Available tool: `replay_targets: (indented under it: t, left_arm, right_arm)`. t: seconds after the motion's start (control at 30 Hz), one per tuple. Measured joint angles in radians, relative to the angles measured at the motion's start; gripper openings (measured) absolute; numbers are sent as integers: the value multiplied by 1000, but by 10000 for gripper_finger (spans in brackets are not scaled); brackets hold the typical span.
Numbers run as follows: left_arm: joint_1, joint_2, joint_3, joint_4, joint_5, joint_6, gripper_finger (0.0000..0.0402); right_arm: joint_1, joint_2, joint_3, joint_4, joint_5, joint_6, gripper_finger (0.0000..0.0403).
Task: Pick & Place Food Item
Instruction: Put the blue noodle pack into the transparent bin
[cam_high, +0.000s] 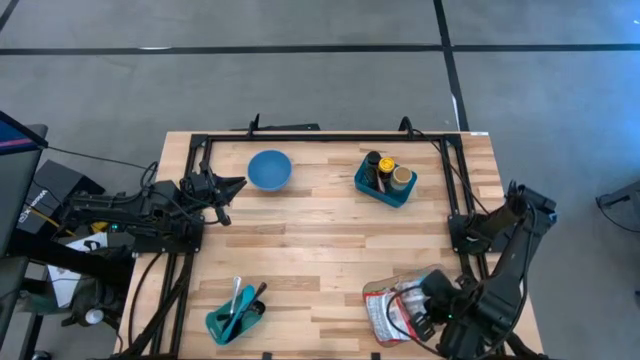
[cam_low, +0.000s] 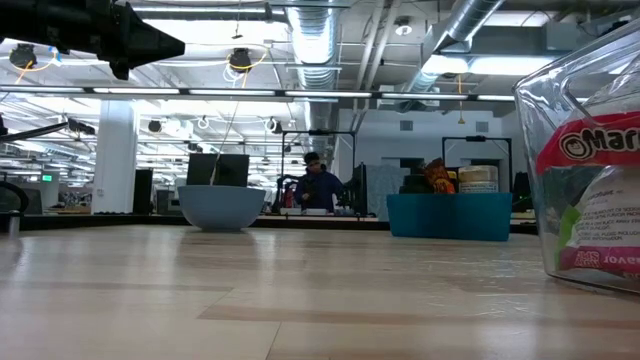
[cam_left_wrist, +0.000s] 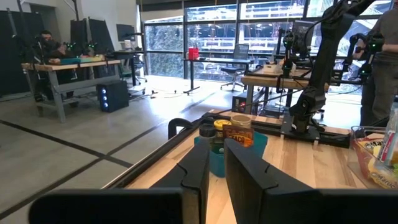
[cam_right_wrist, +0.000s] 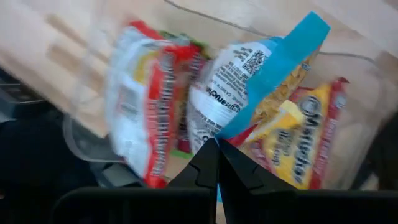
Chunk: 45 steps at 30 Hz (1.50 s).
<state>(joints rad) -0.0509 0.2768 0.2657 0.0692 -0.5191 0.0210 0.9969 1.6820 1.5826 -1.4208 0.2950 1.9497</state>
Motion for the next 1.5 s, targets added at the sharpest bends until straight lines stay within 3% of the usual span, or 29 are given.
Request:
replay_targets:
  t: [0.2, 0.97, 1.3, 1.5]
  left_arm:
    - [0, 0, 0, 0, 0, 0, 44]
    - [0, 0, 0, 0, 0, 0, 44]
    - [0, 0, 0, 0, 0, 0, 44]
    - [0, 0, 0, 0, 0, 0, 44]
  right_arm:
    - [8, 28, 0, -81, -131, 78, 0]
    - [-11, 25, 0, -94, -273, 206, 3]
    - [-29, 25, 0, -126, -273, 209, 81]
    - [-47, 25, 0, -150, -308, 209, 107]
